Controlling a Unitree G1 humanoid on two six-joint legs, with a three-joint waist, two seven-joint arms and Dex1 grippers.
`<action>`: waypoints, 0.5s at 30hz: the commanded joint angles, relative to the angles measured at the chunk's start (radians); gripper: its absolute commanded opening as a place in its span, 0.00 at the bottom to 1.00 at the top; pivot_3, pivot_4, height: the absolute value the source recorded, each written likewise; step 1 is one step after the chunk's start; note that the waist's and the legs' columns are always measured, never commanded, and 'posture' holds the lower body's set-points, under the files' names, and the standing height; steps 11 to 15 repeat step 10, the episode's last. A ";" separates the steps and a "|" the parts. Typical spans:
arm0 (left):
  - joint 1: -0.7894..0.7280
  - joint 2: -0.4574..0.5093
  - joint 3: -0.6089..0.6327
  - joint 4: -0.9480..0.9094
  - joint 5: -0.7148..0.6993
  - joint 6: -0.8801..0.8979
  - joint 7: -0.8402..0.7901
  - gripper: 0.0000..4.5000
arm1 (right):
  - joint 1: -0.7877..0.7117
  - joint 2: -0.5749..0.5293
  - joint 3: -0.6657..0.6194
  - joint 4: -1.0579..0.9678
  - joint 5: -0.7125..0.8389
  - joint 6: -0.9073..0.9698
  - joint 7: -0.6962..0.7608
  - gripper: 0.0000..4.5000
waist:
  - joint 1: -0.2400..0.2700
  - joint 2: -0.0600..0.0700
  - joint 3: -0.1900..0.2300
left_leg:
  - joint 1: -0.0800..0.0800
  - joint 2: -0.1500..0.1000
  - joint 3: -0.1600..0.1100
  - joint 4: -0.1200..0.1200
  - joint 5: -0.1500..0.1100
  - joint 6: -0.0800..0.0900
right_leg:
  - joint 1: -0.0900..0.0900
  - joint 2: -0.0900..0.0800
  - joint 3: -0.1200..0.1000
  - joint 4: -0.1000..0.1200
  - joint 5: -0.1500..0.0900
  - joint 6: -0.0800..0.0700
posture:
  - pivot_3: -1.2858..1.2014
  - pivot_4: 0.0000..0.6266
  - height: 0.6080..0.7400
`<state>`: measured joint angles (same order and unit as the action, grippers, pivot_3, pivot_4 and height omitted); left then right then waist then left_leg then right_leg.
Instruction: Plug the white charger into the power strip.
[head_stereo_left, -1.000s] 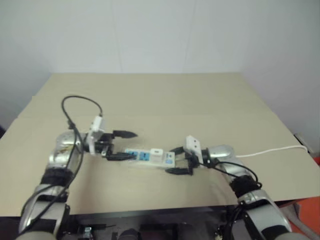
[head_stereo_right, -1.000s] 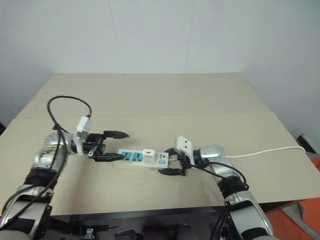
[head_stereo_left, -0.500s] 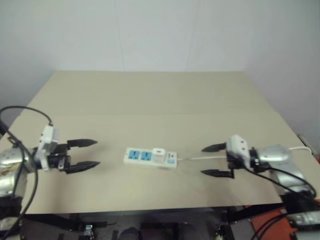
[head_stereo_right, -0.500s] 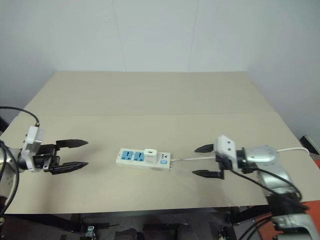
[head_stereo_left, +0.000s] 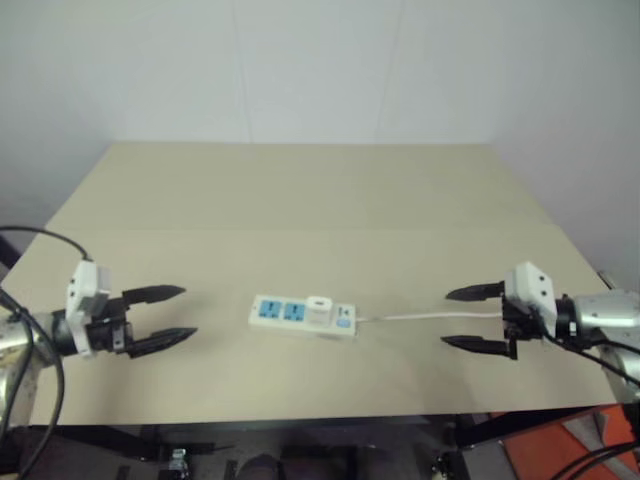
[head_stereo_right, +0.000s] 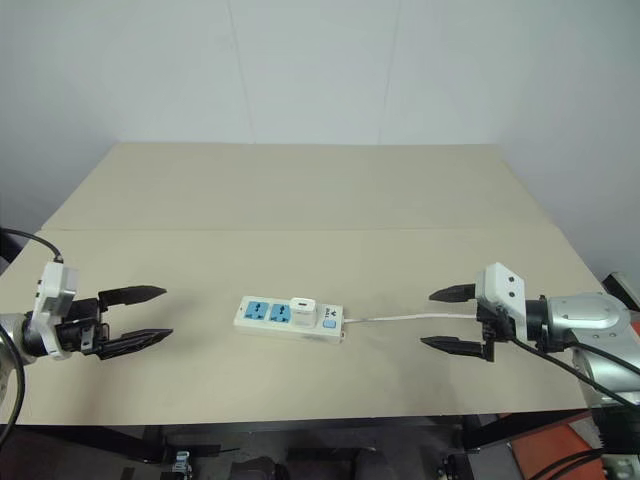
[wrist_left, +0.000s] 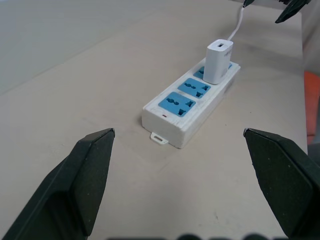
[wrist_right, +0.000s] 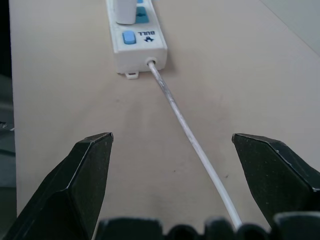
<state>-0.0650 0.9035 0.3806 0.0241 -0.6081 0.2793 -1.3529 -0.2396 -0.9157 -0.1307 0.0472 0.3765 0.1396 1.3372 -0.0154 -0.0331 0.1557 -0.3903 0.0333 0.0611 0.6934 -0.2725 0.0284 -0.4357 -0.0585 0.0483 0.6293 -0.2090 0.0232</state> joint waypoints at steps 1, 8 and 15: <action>0.053 0.002 0.077 -0.071 -0.034 0.018 0.030 1.00 | -0.005 -0.025 -0.039 -0.006 0.018 0.019 -0.012 0.99 | 0.000 0.000 0.000 | 0.000 0.000 0.000 0.000 0.000 0.000 | 0.000 0.000 0.000 0.000 0.000 0.000 | 0.52 0.24 1.00; 0.101 -0.013 0.116 -0.118 -0.050 0.020 0.068 1.00 | -0.042 -0.035 -0.032 0.031 0.018 0.023 0.004 0.99 | 0.001 0.000 0.000 | 0.001 0.000 0.001 0.000 0.000 0.000 | 0.000 0.000 0.000 0.000 0.000 0.000 | 0.52 0.24 1.00; 0.098 -0.019 0.118 -0.126 -0.062 0.022 0.069 1.00 | -0.052 -0.033 -0.028 0.040 0.009 0.016 0.002 0.99 | 0.002 0.000 0.000 | 0.001 0.000 0.001 0.000 0.000 0.000 | 0.000 0.000 0.000 0.000 0.000 0.000 | 0.52 0.24 1.00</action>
